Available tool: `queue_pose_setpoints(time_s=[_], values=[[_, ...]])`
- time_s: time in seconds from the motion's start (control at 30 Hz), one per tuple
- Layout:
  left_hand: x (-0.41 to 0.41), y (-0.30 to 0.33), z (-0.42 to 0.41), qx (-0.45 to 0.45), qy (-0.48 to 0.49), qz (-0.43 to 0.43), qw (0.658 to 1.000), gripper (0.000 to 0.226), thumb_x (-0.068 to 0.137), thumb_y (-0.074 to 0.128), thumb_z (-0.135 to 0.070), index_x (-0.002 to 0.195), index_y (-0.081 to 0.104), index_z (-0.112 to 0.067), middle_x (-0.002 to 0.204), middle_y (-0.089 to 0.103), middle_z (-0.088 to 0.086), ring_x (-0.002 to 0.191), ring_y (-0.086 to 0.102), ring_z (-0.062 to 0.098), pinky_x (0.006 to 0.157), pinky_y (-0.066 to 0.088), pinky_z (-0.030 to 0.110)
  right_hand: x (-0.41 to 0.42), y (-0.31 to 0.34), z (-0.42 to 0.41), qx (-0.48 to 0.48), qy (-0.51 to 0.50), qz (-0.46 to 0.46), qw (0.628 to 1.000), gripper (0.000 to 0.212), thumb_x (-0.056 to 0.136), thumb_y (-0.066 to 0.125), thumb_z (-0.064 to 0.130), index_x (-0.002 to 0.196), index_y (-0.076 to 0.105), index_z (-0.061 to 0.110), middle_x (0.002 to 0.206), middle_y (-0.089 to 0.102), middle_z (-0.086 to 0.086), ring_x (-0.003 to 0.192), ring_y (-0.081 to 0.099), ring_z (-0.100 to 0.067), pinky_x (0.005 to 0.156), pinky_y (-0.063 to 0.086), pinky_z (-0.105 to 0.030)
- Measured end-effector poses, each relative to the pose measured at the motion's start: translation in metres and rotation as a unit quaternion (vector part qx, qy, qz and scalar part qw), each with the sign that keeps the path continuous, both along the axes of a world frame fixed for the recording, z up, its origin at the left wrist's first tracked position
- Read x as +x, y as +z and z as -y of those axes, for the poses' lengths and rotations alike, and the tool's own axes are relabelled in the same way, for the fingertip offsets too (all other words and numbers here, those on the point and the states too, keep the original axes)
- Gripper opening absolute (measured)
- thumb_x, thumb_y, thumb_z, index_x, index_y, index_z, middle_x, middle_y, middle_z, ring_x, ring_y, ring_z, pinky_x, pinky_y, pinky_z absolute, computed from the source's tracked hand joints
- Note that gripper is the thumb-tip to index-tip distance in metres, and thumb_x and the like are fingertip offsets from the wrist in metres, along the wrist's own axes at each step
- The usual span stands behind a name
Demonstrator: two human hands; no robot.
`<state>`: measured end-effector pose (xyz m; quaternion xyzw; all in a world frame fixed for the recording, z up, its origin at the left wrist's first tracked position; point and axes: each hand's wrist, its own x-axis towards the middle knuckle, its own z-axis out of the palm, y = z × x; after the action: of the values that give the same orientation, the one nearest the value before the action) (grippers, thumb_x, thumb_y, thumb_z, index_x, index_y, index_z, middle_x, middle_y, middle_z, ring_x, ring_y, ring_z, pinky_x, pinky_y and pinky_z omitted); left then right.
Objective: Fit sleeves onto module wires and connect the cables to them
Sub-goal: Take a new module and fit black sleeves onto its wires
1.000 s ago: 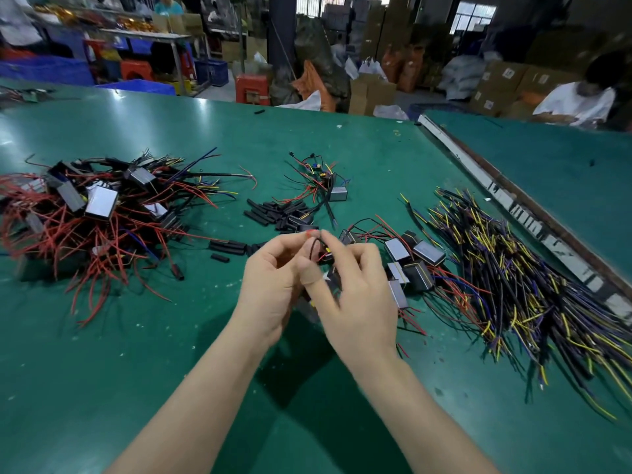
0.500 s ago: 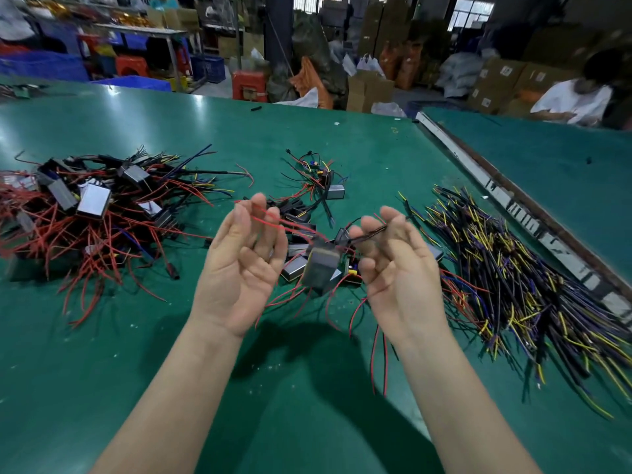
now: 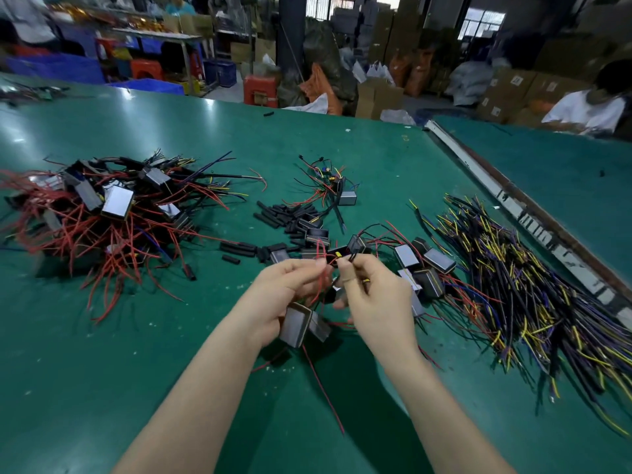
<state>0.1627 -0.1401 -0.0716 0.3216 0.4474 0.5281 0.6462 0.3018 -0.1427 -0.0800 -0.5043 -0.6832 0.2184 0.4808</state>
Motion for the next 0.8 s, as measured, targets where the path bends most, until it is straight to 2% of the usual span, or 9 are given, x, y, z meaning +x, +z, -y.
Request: queue_pose_setpoints(time_s=[0.13, 0.3, 0.43, 0.5, 0.57, 0.67, 0.73, 0.8], values=[[-0.003, -0.005, -0.002, -0.001, -0.011, 0.037, 0.999, 0.012, 0.088, 0.06, -0.01, 0.096, 0.068, -0.007, 0.082, 0.074, 0.002, 0.069, 0.068, 0.007, 0.067, 0.055, 0.016, 0.002, -0.001, -0.004, -0.059, -0.016, -0.023, 0.998, 0.02, 0.096, 0.054, 0.033, 0.079, 0.06, 0.023, 0.063, 0.065, 0.007, 0.051, 0.066, -0.008, 0.055, 0.055, -0.039], [-0.005, -0.007, -0.003, 0.01, 0.019, 0.015, 1.0, 0.008, 0.087, 0.063, -0.012, 0.092, 0.069, -0.009, 0.074, 0.071, -0.003, 0.06, 0.063, 0.003, 0.059, 0.048, 0.014, 0.005, 0.002, -0.008, -0.145, -0.007, -0.058, 0.988, 0.022, 0.093, 0.057, 0.04, 0.081, 0.057, 0.022, 0.065, 0.066, 0.002, 0.043, 0.062, -0.014, 0.036, 0.043, -0.023], [-0.007, -0.004, -0.003, 0.044, 0.106, 0.021, 0.993, 0.005, 0.086, 0.065, -0.01, 0.083, 0.069, -0.009, 0.066, 0.069, -0.003, 0.052, 0.057, 0.001, 0.047, 0.042, 0.01, 0.001, 0.008, -0.017, -0.161, -0.008, -0.092, 0.983, 0.017, 0.093, 0.058, 0.04, 0.091, 0.048, 0.025, 0.065, 0.065, 0.0, 0.034, 0.052, -0.017, 0.032, 0.034, -0.02], [-0.009, -0.004, -0.005, 0.036, 0.148, 0.025, 0.988, 0.003, 0.086, 0.066, -0.009, 0.084, 0.068, -0.008, 0.065, 0.069, -0.001, 0.049, 0.056, 0.001, 0.045, 0.041, 0.012, -0.002, 0.016, -0.026, -0.144, -0.022, -0.098, 0.984, 0.015, 0.095, 0.055, 0.039, 0.094, 0.048, 0.025, 0.061, 0.06, 0.002, 0.033, 0.047, -0.015, 0.035, 0.034, -0.02], [-0.011, -0.009, -0.007, 0.022, 0.207, -0.003, 0.978, 0.003, 0.087, 0.066, -0.009, 0.085, 0.067, -0.006, 0.066, 0.067, 0.003, 0.046, 0.053, 0.003, 0.045, 0.042, 0.014, -0.005, 0.028, -0.04, -0.128, -0.029, -0.087, 0.987, 0.01, 0.095, 0.053, 0.035, 0.093, 0.047, 0.027, 0.065, 0.057, 0.003, 0.036, 0.046, -0.013, 0.042, 0.035, -0.024], [-0.013, -0.017, -0.011, 0.042, 0.305, -0.088, 0.947, 0.006, 0.089, 0.064, -0.012, 0.084, 0.067, -0.013, 0.072, 0.067, 0.001, 0.051, 0.056, 0.0, 0.047, 0.044, 0.013, -0.022, 0.051, -0.071, -0.125, 0.0, -0.026, 0.992, 0.003, 0.092, 0.053, 0.028, 0.092, 0.051, 0.031, 0.076, 0.059, 0.005, 0.042, 0.052, -0.008, 0.049, 0.039, -0.023], [-0.014, -0.02, -0.014, 0.066, 0.33, -0.115, 0.935, 0.012, 0.089, 0.064, -0.014, 0.08, 0.065, -0.02, 0.076, 0.066, -0.002, 0.055, 0.057, -0.005, 0.047, 0.044, 0.011, -0.043, 0.064, -0.098, -0.1, 0.023, 0.085, 0.991, 0.008, 0.091, 0.054, 0.026, 0.097, 0.059, 0.027, 0.085, 0.062, 0.009, 0.065, 0.057, -0.007, 0.063, 0.041, -0.021], [-0.015, -0.023, -0.016, 0.084, 0.337, -0.148, 0.926, 0.018, 0.089, 0.064, -0.015, 0.076, 0.063, -0.027, 0.075, 0.066, -0.008, 0.059, 0.058, -0.007, 0.053, 0.046, 0.012, -0.07, 0.07, -0.124, -0.073, 0.036, 0.209, 0.974, 0.018, 0.091, 0.054, 0.024, 0.105, 0.065, 0.02, 0.099, 0.066, 0.005, 0.089, 0.058, -0.014, 0.078, 0.043, -0.023]])
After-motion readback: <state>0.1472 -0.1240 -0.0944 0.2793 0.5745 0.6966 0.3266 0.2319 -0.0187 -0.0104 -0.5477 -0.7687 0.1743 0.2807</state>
